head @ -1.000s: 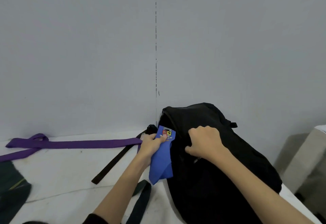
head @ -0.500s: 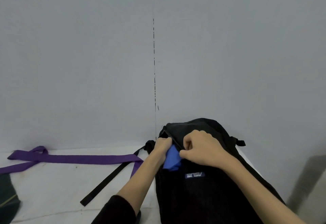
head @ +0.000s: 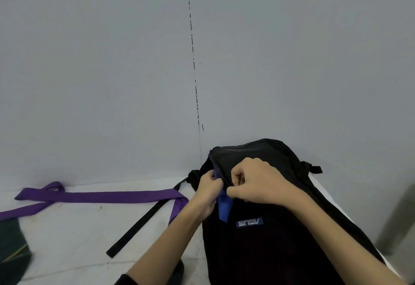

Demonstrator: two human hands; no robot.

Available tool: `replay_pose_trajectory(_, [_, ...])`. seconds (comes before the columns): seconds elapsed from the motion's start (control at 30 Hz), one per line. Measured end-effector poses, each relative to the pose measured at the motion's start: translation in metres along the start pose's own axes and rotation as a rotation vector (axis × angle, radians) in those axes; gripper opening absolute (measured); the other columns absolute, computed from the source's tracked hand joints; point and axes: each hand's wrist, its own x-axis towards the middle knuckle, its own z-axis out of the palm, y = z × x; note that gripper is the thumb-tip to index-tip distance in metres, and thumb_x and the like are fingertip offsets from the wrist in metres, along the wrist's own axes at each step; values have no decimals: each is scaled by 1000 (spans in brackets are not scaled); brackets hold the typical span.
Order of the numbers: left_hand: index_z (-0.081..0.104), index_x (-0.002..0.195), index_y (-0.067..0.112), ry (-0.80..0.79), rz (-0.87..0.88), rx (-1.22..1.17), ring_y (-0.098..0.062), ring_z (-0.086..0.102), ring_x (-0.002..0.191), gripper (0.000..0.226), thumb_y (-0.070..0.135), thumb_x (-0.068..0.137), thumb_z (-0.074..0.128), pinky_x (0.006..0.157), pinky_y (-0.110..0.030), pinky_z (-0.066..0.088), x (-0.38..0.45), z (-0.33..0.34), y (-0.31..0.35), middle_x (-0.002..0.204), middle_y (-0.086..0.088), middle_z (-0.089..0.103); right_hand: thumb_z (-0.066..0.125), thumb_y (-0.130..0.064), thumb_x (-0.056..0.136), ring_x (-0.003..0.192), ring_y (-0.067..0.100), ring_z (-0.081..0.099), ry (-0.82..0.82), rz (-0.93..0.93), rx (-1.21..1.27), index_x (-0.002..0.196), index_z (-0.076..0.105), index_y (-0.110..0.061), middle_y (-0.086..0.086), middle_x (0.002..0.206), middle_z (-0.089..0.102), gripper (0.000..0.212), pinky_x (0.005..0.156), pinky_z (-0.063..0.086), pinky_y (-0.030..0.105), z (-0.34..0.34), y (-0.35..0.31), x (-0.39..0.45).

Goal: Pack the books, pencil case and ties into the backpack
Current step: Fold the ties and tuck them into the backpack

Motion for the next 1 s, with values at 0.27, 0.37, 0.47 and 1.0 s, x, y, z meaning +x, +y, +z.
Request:
replay_pose_trajectory(0.27, [50, 104, 10, -10, 133, 192, -19, 57, 89, 34, 9, 70, 51, 79, -31, 50, -28, 5, -8, 89, -1, 58, 65, -30, 69, 76, 19, 62, -19, 12, -22, 58, 51, -16, -4, 57, 56, 22, 61, 42, 24, 1, -3, -3])
replay_pose_trajectory(0.37, [50, 114, 10, -254, -3, 79, -16, 63, 84, 39, -11, 82, 45, 75, -27, 54, -32, -7, 5, 91, -5, 62, 64, -31, 71, 78, 20, 63, -34, 24, -8, 56, 49, -18, -5, 59, 56, 25, 69, 46, 27, 1, -3, -6])
replay_pose_trajectory(0.47, [49, 121, 13, -436, -59, 269, -9, 62, 80, 43, -11, 86, 48, 82, -31, 53, -38, -26, 20, 86, 2, 59, 65, -31, 72, 70, 19, 60, -38, 40, -9, 56, 49, -19, -4, 61, 58, 25, 75, 51, 29, -1, -2, -9])
replay_pose_trajectory(1.0, [58, 105, 1, -514, 40, 699, -14, 54, 70, 19, -1, 86, 55, 64, -19, 42, -51, -36, -2, 75, -6, 58, 65, -31, 73, 38, 4, 49, -105, 58, -32, 59, 51, -20, -5, 51, 60, 22, 56, 41, 19, 9, -3, -8])
